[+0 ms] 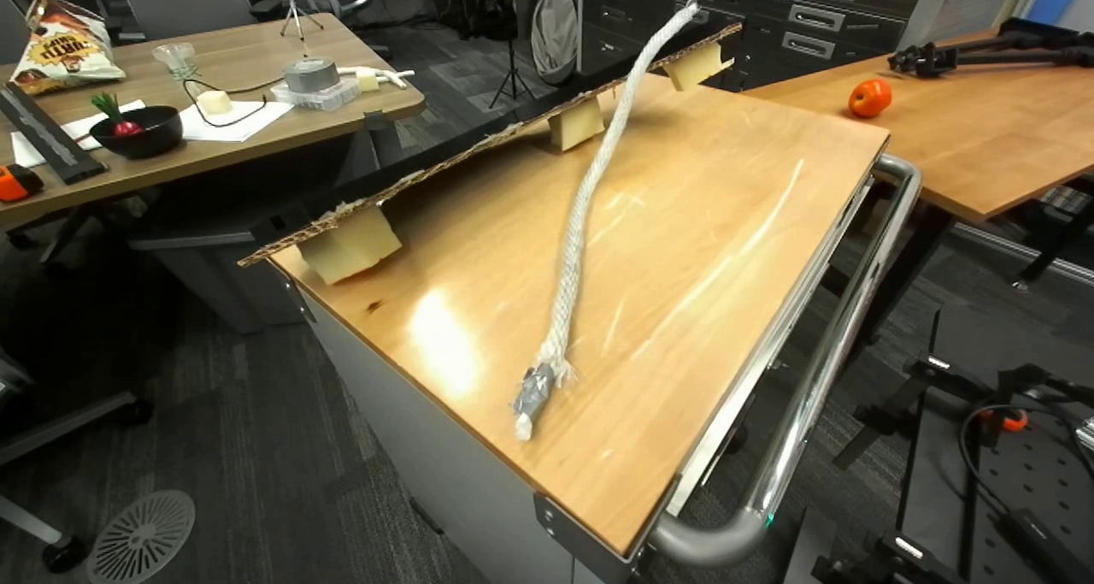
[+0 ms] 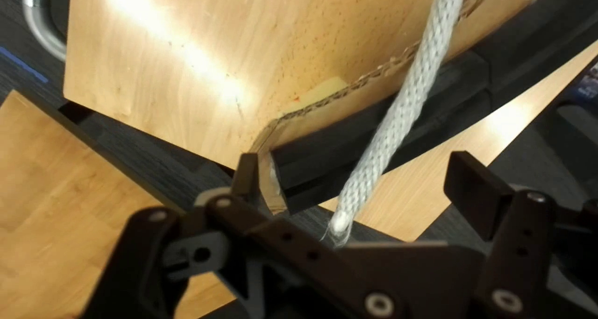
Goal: Remove the rope from the black object and put it on the table
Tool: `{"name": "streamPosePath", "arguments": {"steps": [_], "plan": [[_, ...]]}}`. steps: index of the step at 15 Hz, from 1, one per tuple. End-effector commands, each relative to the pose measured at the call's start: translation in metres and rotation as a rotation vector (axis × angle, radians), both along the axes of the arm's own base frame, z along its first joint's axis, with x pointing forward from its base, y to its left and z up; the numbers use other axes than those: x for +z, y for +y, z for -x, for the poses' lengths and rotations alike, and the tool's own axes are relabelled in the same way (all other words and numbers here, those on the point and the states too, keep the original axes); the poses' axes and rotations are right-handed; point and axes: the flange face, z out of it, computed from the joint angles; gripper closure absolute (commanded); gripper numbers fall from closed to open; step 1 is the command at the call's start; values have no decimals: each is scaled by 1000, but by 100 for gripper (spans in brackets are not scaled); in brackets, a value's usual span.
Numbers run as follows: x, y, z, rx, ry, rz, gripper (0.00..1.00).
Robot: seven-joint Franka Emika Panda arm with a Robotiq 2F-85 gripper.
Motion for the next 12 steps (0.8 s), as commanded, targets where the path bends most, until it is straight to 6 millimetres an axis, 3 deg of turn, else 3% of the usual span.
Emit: {"name": "streamPosePath", "arguments": {"steps": [1,4,8,9,10,12], "plan": [[-6,-27,-21,-139,-46,9,0],[-21,-37,-28,-194,-27,14,0],[-42,-43,-36,-238,-8,18,8],[-46,-45,-37,-248,-6,19,13],[-50,-46,-39,-255,-3,17,31],[-55,-49,-40,-266,-3,18,47]]}}
